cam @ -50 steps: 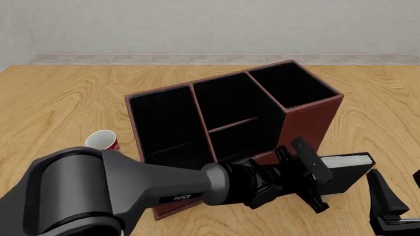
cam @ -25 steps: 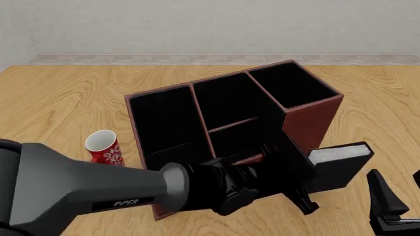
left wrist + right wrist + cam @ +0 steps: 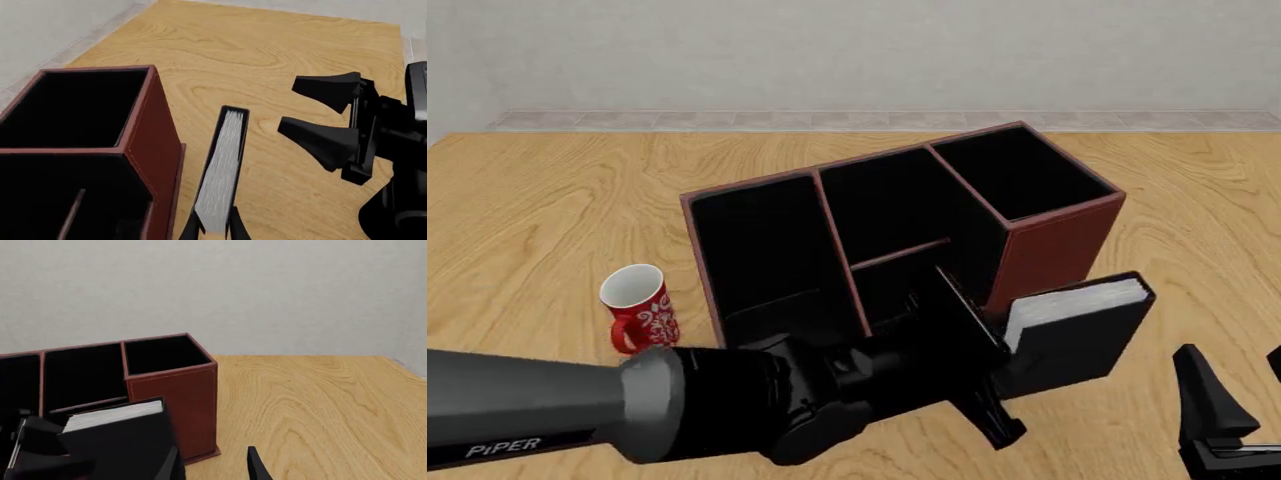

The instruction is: Pick up the book and place it in the back compartment of the caddy.

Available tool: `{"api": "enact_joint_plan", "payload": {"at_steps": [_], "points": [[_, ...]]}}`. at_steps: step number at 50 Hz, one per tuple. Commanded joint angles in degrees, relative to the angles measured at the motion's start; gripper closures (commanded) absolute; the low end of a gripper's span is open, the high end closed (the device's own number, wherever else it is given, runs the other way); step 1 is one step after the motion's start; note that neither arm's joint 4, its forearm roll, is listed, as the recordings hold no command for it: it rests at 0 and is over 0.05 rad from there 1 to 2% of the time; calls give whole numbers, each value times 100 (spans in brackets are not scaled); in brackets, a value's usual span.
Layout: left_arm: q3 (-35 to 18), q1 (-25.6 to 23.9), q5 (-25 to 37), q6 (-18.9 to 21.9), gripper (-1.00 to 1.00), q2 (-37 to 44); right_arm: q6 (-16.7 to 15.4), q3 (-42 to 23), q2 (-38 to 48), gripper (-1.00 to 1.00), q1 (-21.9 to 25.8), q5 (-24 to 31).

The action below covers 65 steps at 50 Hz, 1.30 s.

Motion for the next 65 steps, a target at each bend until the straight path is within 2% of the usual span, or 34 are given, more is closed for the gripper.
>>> {"api": "enact_joint_plan", "payload": {"at_steps": [1,10,13,16,26,33,35,49,51,65], "points": [[559,90,-182,36,100,-696,1,0,3,-100,0,-2],[1016,443,-174,148,100,-1260,-3,0,0,-100,1,-1],[1084,531,-67,108,100,-1493,0,0,2,-100,0,-2],[1127,563,131,-102,100,-1795,-3,0,0,-100,2,-2],[1490,718,299,-85,100,-2383,1,0,4,-100,0,-2],[1436,804,616,10,100,-2689,0,0,3,-100,1,-2],[1468,825,595,136,100,-2711,-2,0,1,-100,1,-2],[1310,1133,750,297,100,-2615,-2,0,1,-100,1,-2],[1254,1193,781,202,100,-2623,1,0,3,-100,1,-2],[1059,1400,578,412,100,-2084,0,0,3,-100,0,-2]]}}
